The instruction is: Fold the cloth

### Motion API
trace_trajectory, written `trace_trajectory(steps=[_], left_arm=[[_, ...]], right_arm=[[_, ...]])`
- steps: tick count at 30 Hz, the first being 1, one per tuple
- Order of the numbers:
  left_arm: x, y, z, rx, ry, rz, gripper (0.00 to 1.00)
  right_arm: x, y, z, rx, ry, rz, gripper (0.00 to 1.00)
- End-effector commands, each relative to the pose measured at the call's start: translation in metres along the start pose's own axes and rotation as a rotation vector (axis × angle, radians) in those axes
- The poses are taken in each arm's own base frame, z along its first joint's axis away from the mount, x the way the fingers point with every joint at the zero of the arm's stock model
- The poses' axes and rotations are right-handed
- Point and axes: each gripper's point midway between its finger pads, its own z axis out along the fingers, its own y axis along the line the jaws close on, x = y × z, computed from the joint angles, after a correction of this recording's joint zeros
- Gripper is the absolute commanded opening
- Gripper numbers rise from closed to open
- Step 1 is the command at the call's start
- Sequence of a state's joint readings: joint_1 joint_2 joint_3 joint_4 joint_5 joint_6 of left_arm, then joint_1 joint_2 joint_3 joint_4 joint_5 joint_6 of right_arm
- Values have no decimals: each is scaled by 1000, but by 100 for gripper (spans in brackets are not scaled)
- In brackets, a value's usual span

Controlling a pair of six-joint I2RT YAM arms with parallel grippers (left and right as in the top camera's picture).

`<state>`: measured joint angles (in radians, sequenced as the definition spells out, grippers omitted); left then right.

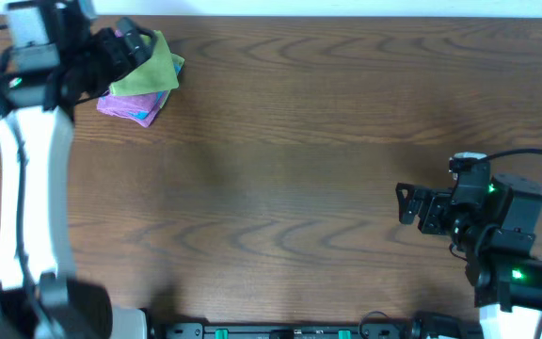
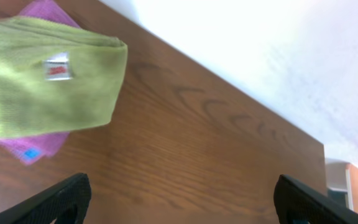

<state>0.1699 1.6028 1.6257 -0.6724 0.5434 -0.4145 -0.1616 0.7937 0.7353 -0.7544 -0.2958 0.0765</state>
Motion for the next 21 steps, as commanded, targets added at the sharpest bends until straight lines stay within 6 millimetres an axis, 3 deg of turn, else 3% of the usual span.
trace_trajectory(steps=[1,3,8,11,16,21], left_arm=[[-14,-1,-42,-42,-97,31,95],[-14,-2,-67,-71,-137,30,95],[9,-3,-119,-152,-167,55,95],[15,-13,-146,-163,-219,150,95],[35,-28,-183,-161,-255,288,95],[68,-27,-205,-179,-214,318,95]], right_arm=[[2,-1,1,-2,4,19,99],[2,-1,1,-2,4,19,99],[2,-1,1,-2,4,19,99],[2,-1,1,-2,4,19,99],[2,-1,1,-2,4,19,99],[2,-1,1,-2,4,19,99]])
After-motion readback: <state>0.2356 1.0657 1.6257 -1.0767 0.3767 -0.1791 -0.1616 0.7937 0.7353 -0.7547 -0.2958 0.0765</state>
